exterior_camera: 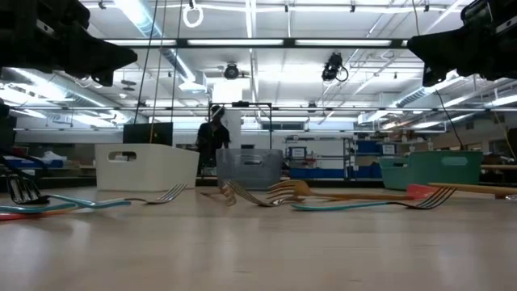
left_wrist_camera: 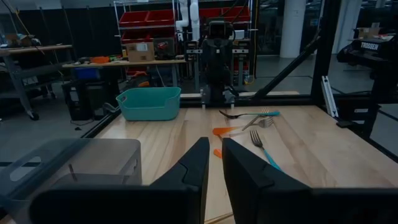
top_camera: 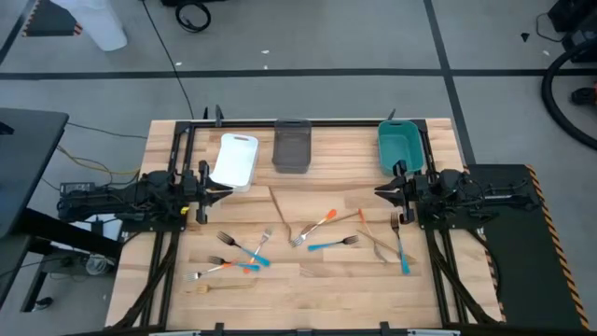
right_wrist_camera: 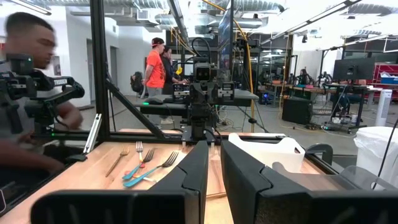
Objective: Sort silverware by color (type)
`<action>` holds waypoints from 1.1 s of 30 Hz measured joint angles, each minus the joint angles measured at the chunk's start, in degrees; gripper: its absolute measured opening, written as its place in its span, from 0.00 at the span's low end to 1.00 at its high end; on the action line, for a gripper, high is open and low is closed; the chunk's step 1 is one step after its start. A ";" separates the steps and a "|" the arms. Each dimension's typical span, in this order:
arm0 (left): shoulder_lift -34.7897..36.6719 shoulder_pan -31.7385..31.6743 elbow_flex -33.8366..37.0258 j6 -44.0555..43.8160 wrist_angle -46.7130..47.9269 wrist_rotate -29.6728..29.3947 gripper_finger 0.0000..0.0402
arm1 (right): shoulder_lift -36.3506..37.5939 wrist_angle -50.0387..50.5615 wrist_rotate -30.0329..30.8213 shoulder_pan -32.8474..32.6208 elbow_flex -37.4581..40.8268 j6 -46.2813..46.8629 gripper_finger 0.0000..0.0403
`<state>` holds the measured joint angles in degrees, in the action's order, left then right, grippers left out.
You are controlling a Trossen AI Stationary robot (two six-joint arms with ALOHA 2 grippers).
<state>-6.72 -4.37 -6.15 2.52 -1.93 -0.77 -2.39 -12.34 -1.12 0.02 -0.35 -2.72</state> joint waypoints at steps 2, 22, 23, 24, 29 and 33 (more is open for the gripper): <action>0.00 -0.01 0.00 0.00 0.02 0.01 0.14 | 0.00 0.02 -0.01 -0.01 -0.01 0.00 0.14; 0.00 0.01 0.00 -1.76 -1.10 0.01 0.14 | 0.00 0.01 0.01 -0.01 0.01 0.02 0.14; 0.00 0.01 0.00 -3.87 -1.39 0.01 0.14 | 0.00 0.01 0.00 -0.01 -0.01 0.02 0.14; -0.02 0.01 0.00 -6.58 -1.72 0.03 0.14 | 0.00 0.00 0.02 0.01 -0.01 0.00 0.14; -0.02 0.01 0.00 -15.54 -7.22 0.01 0.14 | 0.00 0.01 -0.01 -0.01 -0.01 0.01 0.14; -0.02 0.01 0.00 -15.41 -12.47 0.01 0.14 | 0.00 0.00 0.01 0.01 -0.01 0.00 0.14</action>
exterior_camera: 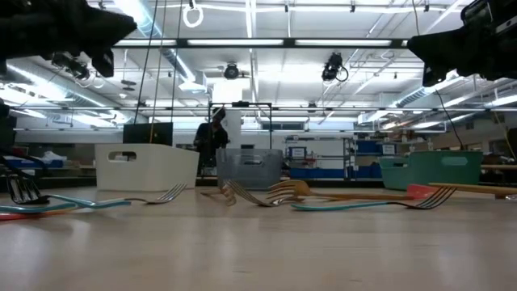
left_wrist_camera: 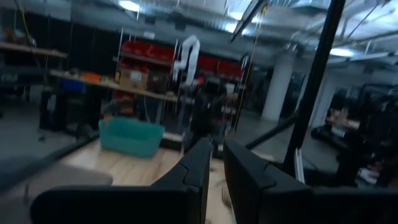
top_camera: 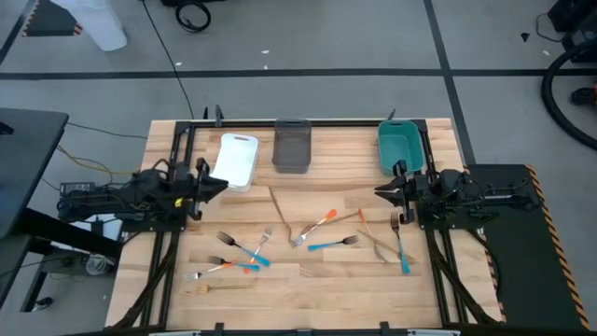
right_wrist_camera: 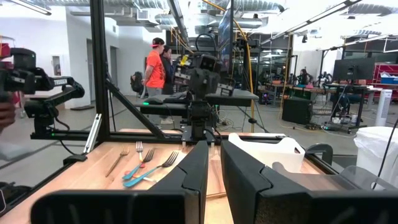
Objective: Sort silverware by color (type)
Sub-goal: Put the yellow fork into the black bin
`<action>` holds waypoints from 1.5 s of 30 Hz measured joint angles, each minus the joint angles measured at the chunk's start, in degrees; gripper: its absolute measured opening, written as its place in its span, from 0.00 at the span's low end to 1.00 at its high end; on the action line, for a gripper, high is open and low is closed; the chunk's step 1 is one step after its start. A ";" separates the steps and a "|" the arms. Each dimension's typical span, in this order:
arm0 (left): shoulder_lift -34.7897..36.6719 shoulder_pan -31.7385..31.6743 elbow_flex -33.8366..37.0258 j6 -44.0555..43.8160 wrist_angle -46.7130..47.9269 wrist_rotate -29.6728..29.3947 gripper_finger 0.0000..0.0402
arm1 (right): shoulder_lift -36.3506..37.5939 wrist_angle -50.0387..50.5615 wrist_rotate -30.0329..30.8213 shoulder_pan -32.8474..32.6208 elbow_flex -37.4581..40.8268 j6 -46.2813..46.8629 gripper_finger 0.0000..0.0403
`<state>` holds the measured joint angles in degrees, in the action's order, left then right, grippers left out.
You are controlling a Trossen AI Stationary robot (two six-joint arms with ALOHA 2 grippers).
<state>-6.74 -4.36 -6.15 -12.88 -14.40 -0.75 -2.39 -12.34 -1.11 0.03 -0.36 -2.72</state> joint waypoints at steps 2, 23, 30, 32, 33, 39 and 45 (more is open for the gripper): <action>0.02 -0.02 0.00 0.02 -2.48 0.00 0.14 | 0.00 -0.02 0.01 -0.02 0.00 0.02 0.14; -0.37 -0.04 0.00 4.25 -16.56 -9.81 0.14 | -2.29 -16.09 13.31 0.00 -0.53 19.33 0.14; -0.39 0.04 0.00 -1.85 -15.23 -11.36 0.14 | -13.58 -10.26 11.71 -0.02 -7.19 21.11 0.12; -0.75 0.09 -0.02 -2.38 -14.73 -10.38 0.14 | -17.58 -9.31 12.03 0.00 -8.65 21.07 0.11; -1.11 0.09 -0.02 -2.71 -13.85 -10.05 0.14 | -19.71 -9.25 12.01 0.05 -9.35 21.03 0.11; -5.34 0.02 -4.15 -3.17 -8.27 -10.92 0.14 | -30.27 -8.19 12.02 0.05 -13.65 20.58 0.11; -11.16 0.02 -7.66 -1.03 -6.07 -11.30 0.14 | -37.71 -4.12 10.47 0.05 -18.41 20.57 0.11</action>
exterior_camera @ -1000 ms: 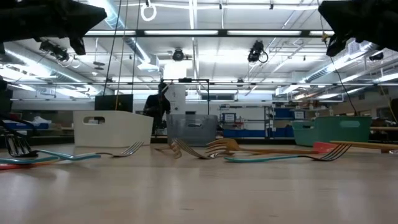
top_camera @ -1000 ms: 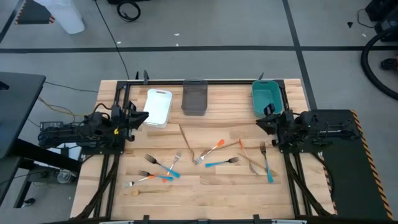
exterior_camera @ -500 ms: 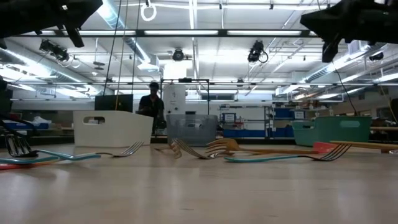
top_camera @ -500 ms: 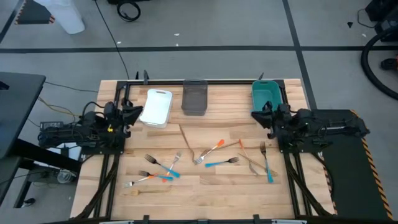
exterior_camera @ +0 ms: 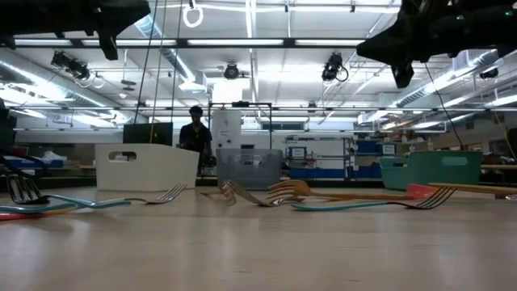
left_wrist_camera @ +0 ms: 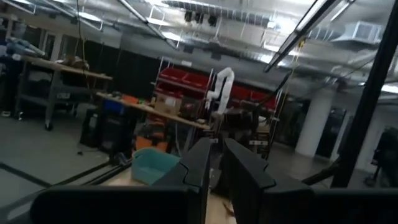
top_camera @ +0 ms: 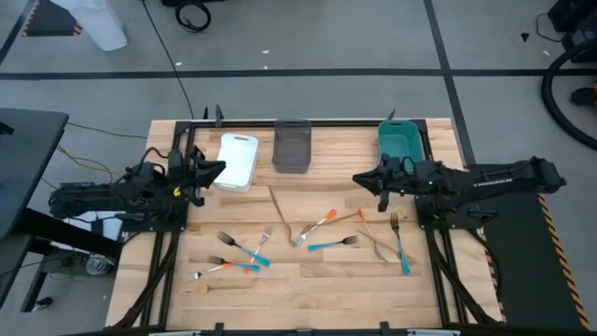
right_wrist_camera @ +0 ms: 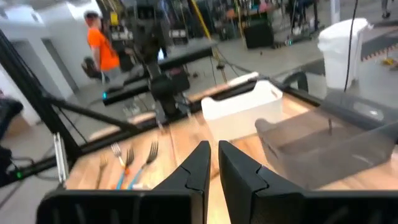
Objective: Sort silverware by color (type)
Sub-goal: Put the yellow fork into the black bin
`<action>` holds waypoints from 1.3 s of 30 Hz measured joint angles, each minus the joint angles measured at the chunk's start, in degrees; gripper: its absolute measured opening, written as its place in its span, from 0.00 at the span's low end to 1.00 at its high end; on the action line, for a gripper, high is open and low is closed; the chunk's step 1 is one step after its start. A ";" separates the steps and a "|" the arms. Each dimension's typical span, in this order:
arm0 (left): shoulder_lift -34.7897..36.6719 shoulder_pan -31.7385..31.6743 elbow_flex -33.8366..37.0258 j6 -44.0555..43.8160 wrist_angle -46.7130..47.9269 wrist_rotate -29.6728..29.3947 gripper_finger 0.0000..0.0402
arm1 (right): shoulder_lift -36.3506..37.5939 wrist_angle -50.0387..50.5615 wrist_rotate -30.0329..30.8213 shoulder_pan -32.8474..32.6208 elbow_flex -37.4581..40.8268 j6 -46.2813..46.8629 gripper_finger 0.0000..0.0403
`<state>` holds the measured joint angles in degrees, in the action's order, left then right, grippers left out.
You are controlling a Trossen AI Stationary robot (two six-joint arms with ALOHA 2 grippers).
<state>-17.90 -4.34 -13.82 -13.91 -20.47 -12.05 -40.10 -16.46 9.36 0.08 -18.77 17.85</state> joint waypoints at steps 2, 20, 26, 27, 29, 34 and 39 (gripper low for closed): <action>-1.71 0.00 -0.10 0.02 0.24 -0.92 0.14 | -2.51 2.33 -1.17 -0.22 -1.84 0.04 0.11; -8.73 0.00 -0.16 0.92 -2.68 -3.78 0.32 | -26.27 30.44 -4.95 -10.24 -22.77 0.52 0.11; -8.86 0.00 -1.54 -2.13 1.64 -3.76 0.34 | -32.48 37.77 -4.73 -13.24 -27.61 3.42 0.11; -8.86 0.00 -2.84 -2.56 4.55 -3.76 0.34 | -33.61 39.38 -4.73 -13.60 -28.45 4.13 0.12; -9.59 0.05 -5.90 -3.51 10.30 -3.74 0.34 | -35.59 43.02 -4.96 -14.18 -30.22 5.50 0.12; -13.05 1.95 -10.51 -3.48 17.10 -3.69 0.34 | -39.31 54.30 -6.67 -15.19 -34.28 9.88 0.16; -16.86 3.10 -11.80 -2.90 17.15 -3.71 0.34 | -42.00 65.44 -9.52 -15.65 -35.84 15.62 0.20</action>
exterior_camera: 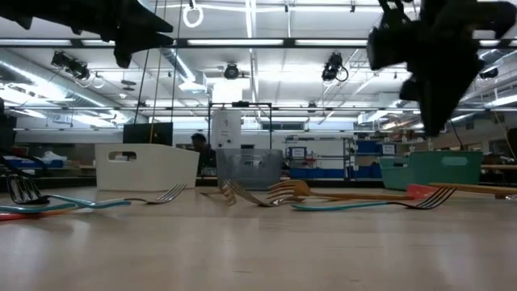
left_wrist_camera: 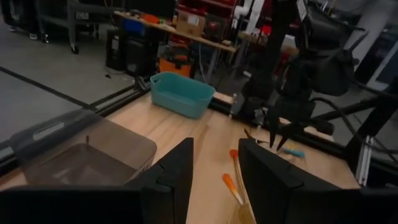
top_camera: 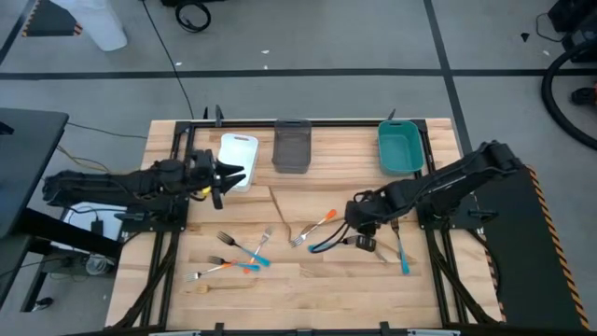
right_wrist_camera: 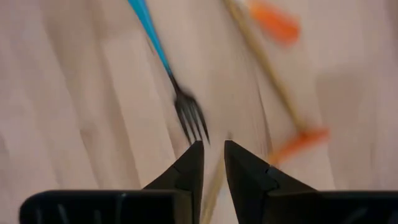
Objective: Sort silverware by color (type)
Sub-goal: Put the yellow fork into the black bin
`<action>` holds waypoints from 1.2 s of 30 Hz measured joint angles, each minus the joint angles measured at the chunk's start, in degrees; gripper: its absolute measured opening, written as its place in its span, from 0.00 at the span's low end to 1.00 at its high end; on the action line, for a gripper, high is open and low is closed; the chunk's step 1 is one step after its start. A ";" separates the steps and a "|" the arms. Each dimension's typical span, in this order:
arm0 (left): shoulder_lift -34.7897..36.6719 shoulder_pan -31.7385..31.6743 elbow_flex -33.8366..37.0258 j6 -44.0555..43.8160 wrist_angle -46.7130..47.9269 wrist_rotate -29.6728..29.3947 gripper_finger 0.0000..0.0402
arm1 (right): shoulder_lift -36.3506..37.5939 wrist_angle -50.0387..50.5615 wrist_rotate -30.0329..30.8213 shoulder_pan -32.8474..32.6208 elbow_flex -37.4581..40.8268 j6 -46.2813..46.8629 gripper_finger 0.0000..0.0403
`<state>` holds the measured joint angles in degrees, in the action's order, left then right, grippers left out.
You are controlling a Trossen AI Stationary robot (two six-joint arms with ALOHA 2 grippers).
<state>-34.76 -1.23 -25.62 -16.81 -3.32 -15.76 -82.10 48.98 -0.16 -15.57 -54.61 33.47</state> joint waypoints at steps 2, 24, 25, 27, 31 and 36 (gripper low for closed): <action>-1.35 0.00 -0.28 0.89 -0.32 -0.02 0.34 | -0.64 3.54 -1.84 -0.20 -0.07 2.44 0.23; -2.73 -0.09 -0.36 2.08 -2.44 -0.05 0.34 | -1.23 5.73 -6.04 -12.99 7.03 19.30 0.28; -2.73 -0.09 -0.36 2.07 -2.44 -0.05 0.34 | -1.23 5.49 -6.02 -13.39 7.45 20.41 0.28; -2.73 -0.09 -0.36 2.04 -2.44 -0.05 0.34 | -1.23 4.90 -5.58 -14.26 8.26 22.27 0.28; -2.73 -0.09 -0.36 2.04 -2.44 -0.05 0.34 | -1.23 3.50 -2.94 -15.65 9.77 25.76 0.28; -2.73 -0.09 -0.33 2.04 -2.43 -0.05 0.34 | -1.21 -0.82 -0.97 -16.33 11.72 28.59 0.28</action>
<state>-37.50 -1.32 -25.96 -14.76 -5.75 -15.81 -83.31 48.16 -1.13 -31.90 -42.88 62.06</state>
